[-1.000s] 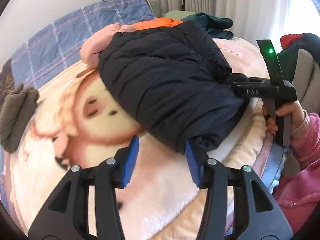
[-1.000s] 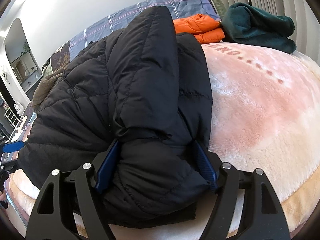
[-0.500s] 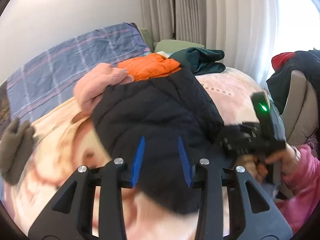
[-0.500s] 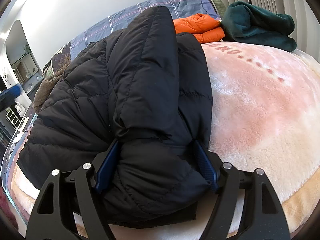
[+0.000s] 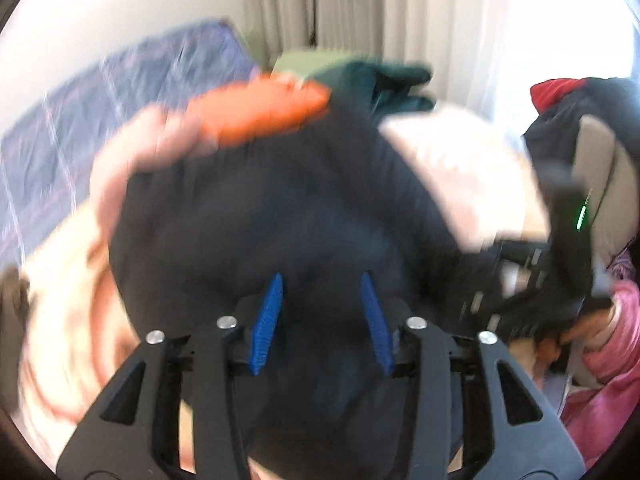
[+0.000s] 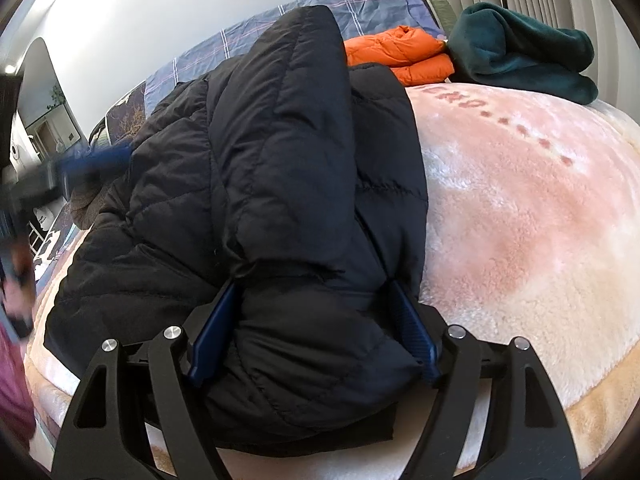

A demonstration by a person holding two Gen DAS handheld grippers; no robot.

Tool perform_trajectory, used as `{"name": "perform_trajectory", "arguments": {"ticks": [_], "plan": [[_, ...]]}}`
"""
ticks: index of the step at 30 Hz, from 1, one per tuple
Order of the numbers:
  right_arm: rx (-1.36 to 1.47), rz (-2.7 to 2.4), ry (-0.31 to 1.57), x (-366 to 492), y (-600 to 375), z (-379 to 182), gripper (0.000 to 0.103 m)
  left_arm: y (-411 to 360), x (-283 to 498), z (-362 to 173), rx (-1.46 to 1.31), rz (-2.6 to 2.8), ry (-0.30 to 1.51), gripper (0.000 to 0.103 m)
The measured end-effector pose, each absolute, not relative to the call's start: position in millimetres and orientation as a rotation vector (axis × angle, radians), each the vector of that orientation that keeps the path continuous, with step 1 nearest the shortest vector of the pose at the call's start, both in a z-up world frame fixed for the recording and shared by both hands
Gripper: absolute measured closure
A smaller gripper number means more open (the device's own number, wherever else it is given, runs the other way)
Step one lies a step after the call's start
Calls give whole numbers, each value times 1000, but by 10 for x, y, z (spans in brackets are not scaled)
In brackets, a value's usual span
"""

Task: Fold large clothes

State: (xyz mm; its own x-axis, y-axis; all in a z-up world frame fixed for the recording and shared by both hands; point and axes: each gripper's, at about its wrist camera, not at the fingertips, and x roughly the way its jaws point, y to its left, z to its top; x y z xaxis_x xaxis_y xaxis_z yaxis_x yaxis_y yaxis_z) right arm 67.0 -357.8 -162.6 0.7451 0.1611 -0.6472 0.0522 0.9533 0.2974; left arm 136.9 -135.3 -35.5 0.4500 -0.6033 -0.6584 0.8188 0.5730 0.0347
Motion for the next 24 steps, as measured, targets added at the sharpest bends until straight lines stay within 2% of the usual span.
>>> {"name": "perform_trajectory", "arguments": {"ticks": [4,7,8,9,10,12,20,24], "plan": [[314,65,728,665,-3590,-1627,26,-1911,1619,-115,396,-968,589,52],[325,73,722,654,-3612,-1623,26,-2457,1879,-337,497,-947,598,37],[332,78,717,644,-3624,-1620,26,-2580,1985,-500,542,-916,615,29],[358,94,700,619,-3662,-1603,26,-2661,2116,-725,563,-886,663,28],[385,110,690,598,-3706,-1588,26,-2687,2275,-908,529,-856,721,28],[436,158,699,574,-3805,-1558,26,-2622,2362,-952,463,-865,748,28],[514,193,670,598,-4072,-1339,26,-2482,2417,-1045,409,-874,784,28],[604,173,718,657,-4256,-1454,22,-2436,2409,-1043,388,-884,791,28]]}}
